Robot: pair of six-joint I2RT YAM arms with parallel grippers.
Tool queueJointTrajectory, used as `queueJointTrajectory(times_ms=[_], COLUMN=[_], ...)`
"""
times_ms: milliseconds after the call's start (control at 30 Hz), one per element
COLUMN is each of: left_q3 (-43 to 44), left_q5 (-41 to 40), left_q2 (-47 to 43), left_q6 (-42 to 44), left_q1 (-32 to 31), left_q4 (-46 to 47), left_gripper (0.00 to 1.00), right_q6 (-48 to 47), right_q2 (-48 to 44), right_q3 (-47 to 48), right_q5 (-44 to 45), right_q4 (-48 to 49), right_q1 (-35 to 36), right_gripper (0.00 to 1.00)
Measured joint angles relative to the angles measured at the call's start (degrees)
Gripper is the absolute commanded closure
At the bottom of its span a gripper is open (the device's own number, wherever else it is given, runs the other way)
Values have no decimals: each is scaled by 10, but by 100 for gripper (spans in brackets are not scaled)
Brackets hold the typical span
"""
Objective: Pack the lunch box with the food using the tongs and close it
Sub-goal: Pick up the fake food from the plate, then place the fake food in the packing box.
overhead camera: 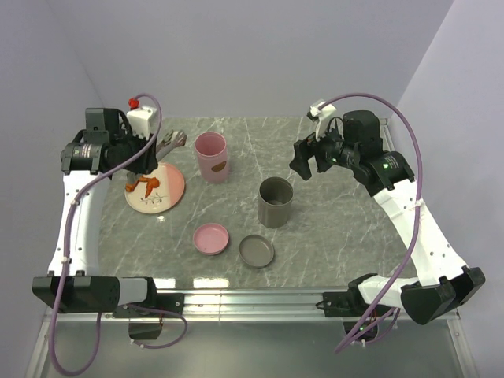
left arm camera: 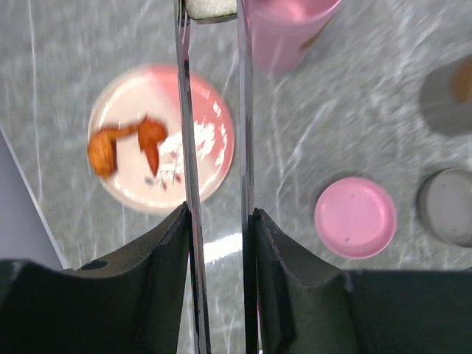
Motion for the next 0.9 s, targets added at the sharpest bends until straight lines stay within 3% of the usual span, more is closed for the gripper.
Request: queueJointTrajectory(times_ms=[233,567,900], left_q3=[62,69,72], left_q5=[27,32,16], left_q2=[13,80,107], left_q6=[-12,-21,-23], left_q1=[-55,-96,-116], left_q4=[1,5,9], left_gripper=[75,73,54], right_q6=[0,2,2], right_q2=[0,-1,-2], right_q3=[0,0,0], right_q5=[0,-4,-6], right_q4=[0,0,0], right_q1=[-4,-12,-15], right_gripper=[2,2,1])
